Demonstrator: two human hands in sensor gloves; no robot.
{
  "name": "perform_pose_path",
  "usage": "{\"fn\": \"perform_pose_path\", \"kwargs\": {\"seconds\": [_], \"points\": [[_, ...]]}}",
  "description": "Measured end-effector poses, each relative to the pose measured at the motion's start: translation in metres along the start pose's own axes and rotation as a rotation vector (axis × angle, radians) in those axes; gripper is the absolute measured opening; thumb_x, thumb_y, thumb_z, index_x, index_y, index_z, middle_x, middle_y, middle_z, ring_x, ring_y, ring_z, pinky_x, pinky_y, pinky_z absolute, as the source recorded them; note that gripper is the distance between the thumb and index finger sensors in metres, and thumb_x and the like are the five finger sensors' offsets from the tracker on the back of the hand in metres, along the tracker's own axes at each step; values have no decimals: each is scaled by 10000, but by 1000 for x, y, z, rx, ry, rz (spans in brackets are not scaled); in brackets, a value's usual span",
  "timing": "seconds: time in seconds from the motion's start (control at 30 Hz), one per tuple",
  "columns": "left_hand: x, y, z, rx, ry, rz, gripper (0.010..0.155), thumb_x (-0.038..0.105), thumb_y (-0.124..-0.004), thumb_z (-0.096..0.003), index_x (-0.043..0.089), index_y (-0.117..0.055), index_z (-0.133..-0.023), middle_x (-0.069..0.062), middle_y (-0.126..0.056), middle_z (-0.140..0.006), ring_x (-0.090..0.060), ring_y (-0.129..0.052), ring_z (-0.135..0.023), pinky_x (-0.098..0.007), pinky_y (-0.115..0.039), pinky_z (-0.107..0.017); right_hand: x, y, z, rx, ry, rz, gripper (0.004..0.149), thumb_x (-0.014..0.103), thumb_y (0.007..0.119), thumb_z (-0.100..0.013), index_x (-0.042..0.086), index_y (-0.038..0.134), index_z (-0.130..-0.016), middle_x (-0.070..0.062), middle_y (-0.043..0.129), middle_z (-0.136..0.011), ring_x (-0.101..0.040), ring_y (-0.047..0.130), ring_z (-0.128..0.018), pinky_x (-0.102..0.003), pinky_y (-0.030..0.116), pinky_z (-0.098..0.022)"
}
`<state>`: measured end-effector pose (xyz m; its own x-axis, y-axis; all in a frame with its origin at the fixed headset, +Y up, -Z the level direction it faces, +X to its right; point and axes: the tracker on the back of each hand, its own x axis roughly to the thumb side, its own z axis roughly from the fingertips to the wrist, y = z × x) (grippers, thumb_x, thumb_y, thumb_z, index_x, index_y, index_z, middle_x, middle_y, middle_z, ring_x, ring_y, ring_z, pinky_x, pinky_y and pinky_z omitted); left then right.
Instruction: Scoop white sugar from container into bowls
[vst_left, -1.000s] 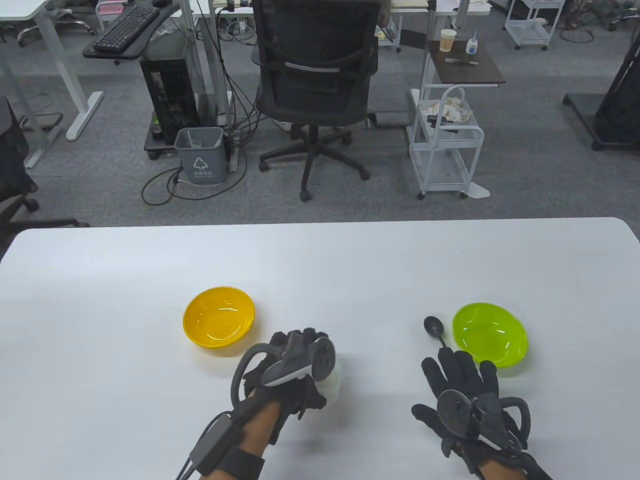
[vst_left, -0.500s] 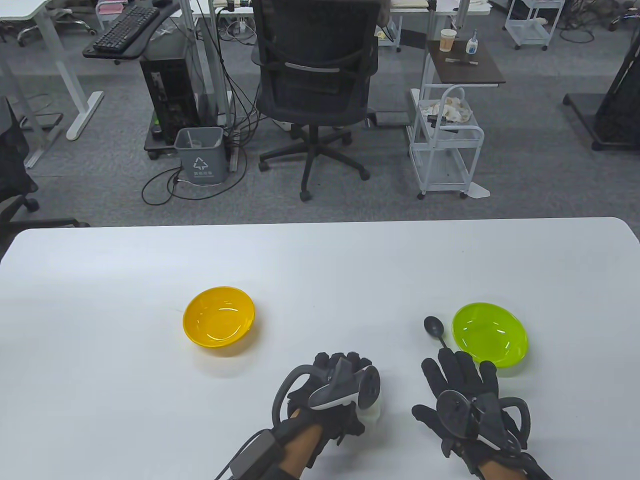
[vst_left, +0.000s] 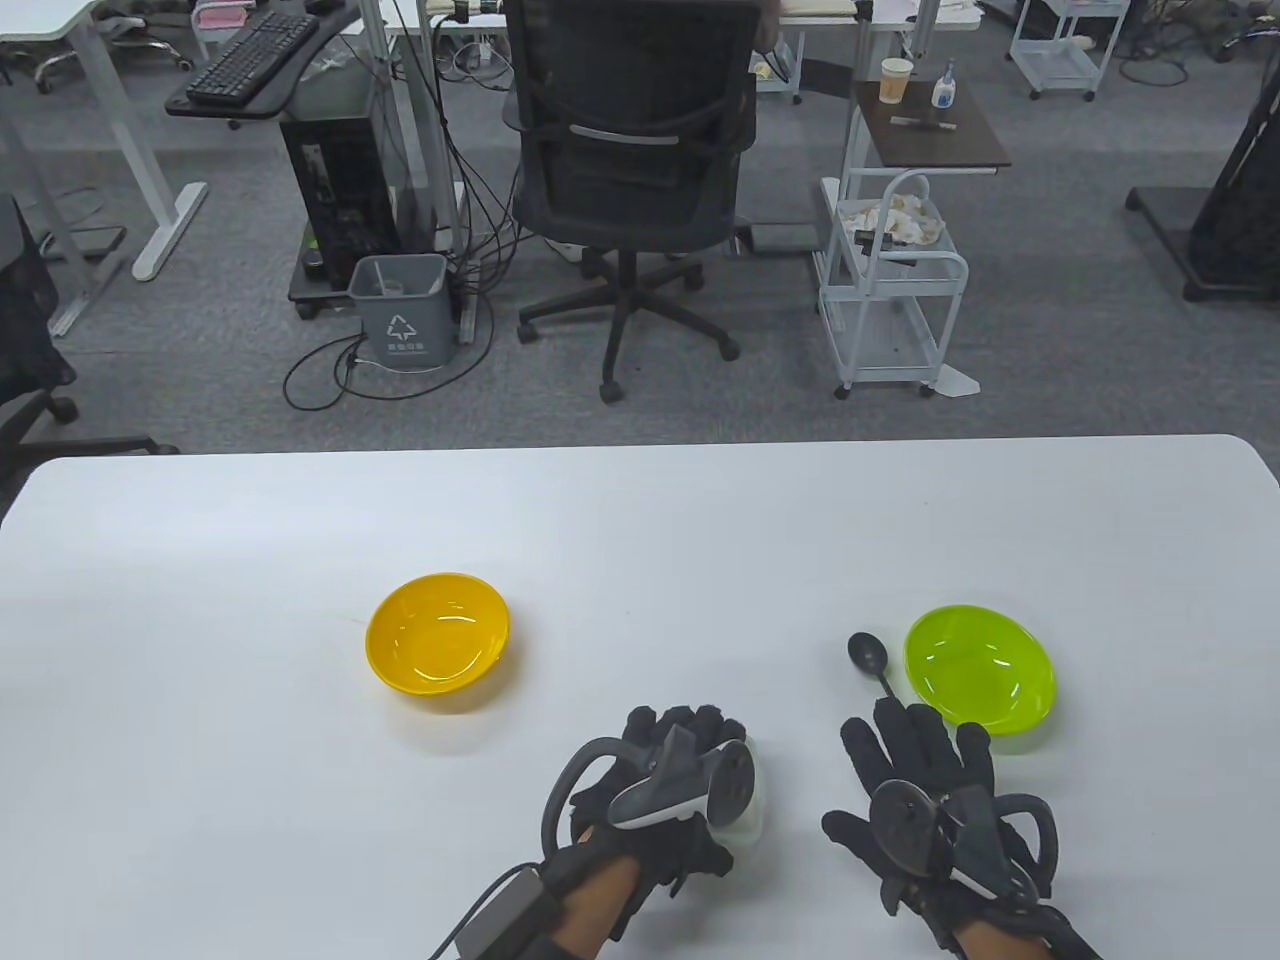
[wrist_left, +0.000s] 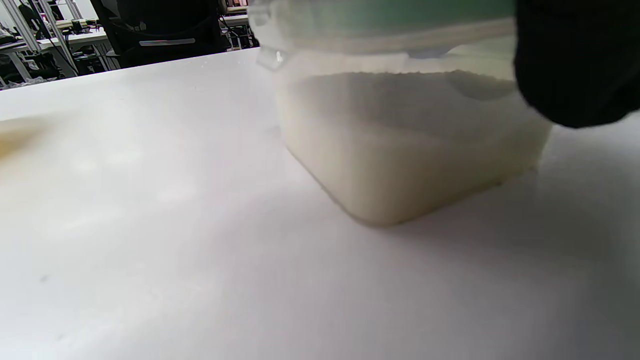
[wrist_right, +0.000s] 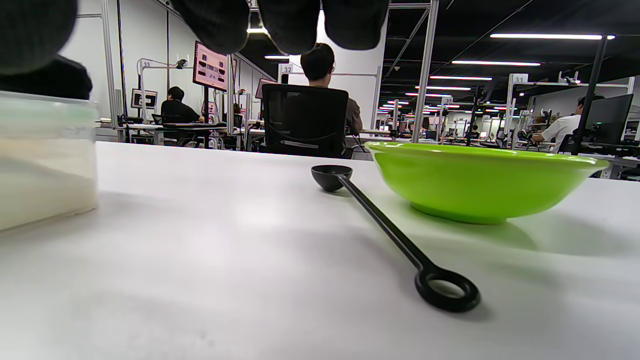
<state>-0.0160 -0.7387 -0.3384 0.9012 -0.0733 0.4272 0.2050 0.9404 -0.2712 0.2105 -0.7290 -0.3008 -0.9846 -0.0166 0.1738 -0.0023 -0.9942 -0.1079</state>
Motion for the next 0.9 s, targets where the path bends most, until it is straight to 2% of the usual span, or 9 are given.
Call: {"fn": "perform_pose_path", "kwargs": {"seconds": [0.2, 0.37, 0.57, 0.67, 0.77, 0.83, 0.9], "points": [[-2, 2, 2, -38, -38, 36, 1117, 701, -867, -277, 379, -230, -1137, 40, -152, -1254, -283, -286, -1248, -589, -229, -886, 1, 0, 0, 3, -2, 2, 827, 729, 672, -387, 385, 418, -1096, -65, 339, -1221, -375, 413, -1153, -660, 306, -794], [-13, 11, 11, 1, -63, 91, 1096, 700, -850, -286, 377, -237, -1135, 18, -150, -1245, -305, -298, -1235, -583, -250, -878, 6, -2, -2, 7, -9, -21, 827, 727, 672, -390, 381, 419, -1096, -73, 345, -1219, -374, 423, -1151, -656, 319, -794], [-48, 21, 27, 86, -28, 252, 1059, 690, -847, -301, 353, -292, -1137, -1, -260, -1245, -315, -427, -1212, -584, -340, -867, 20, -6, -10, 71, 39, -227, 797, 688, 688, -413, 346, 449, -1092, -112, 396, -1198, -390, 520, -1113, -623, 440, -781], [-64, 16, 29, 96, 31, 370, 1027, 681, -837, -318, 334, -326, -1138, -13, -326, -1237, -316, -516, -1186, -579, -400, -858, 27, -8, -17, 104, 61, -296, 777, 668, 700, -425, 319, 487, -1086, -132, 469, -1176, -397, 644, -1058, -583, 535, -757], [-78, 3, 27, 73, 96, 520, 980, 649, -838, -339, 295, -380, -1131, -32, -465, -1206, -331, -630, -1138, -580, -457, -839, 35, -6, -29, 179, 93, -406, 725, 615, 714, -450, 284, 534, -1069, -165, 620, -1106, -355, 845, -925, -519, 657, -697], [-84, -9, 25, 48, 145, 585, 949, 629, -829, -354, 272, -405, -1125, -52, -534, -1181, -323, -703, -1101, -572, -504, -826, 41, 2, -38, 263, 173, -524, 692, 571, 729, -462, 250, 571, -1054, -183, 705, -1049, -333, 933, -823, -491, 713, -648], [-87, -18, 22, 36, 175, 653, 882, 603, -803, -380, 257, -456, -1112, -45, -630, -1142, -301, -796, -1045, -559, -566, -804, 45, 11, -43, 298, 227, -598, 669, 542, 739, -468, 216, 604, -1036, -191, 769, -996, -308, 988, -739, -470, 753, -602]]}}
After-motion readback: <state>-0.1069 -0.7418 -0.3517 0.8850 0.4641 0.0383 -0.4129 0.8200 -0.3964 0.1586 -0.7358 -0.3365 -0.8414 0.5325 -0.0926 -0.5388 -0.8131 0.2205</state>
